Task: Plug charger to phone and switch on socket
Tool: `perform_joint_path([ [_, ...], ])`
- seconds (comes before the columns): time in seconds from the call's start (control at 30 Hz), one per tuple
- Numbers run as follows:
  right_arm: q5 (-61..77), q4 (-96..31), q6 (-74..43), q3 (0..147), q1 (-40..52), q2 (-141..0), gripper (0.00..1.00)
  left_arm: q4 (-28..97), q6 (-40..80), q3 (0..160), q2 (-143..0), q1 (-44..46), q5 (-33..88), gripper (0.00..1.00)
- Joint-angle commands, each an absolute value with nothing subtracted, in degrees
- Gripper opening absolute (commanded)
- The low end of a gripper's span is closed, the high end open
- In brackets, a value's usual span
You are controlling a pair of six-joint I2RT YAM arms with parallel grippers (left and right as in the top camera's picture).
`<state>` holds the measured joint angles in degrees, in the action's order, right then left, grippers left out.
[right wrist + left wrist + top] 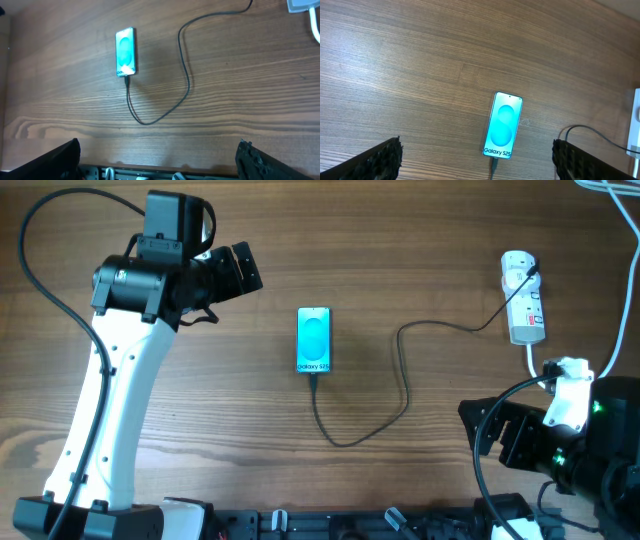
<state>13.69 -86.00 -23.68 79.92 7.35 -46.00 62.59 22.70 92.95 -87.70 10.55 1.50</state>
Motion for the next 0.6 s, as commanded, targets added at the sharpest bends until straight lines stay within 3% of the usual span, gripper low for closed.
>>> perform_joint_path([
  [0.0, 13.4, -81.4, -20.5, 78.1, 7.7, -44.0, 1.00, 62.4, 23.2, 92.8, -87.9, 10.8, 0.8, 1.00],
  [0.43, 14.1, -46.0, -16.8, 45.1, 7.7, -19.5, 1.00, 62.4, 23.2, 92.8, -87.9, 10.8, 0.8, 1.00],
  [0.57, 13.4, -45.5, -26.3, 38.1, 7.6, -14.4, 1.00, 62.4, 23.2, 92.8, -87.9, 10.8, 0.8, 1.00],
])
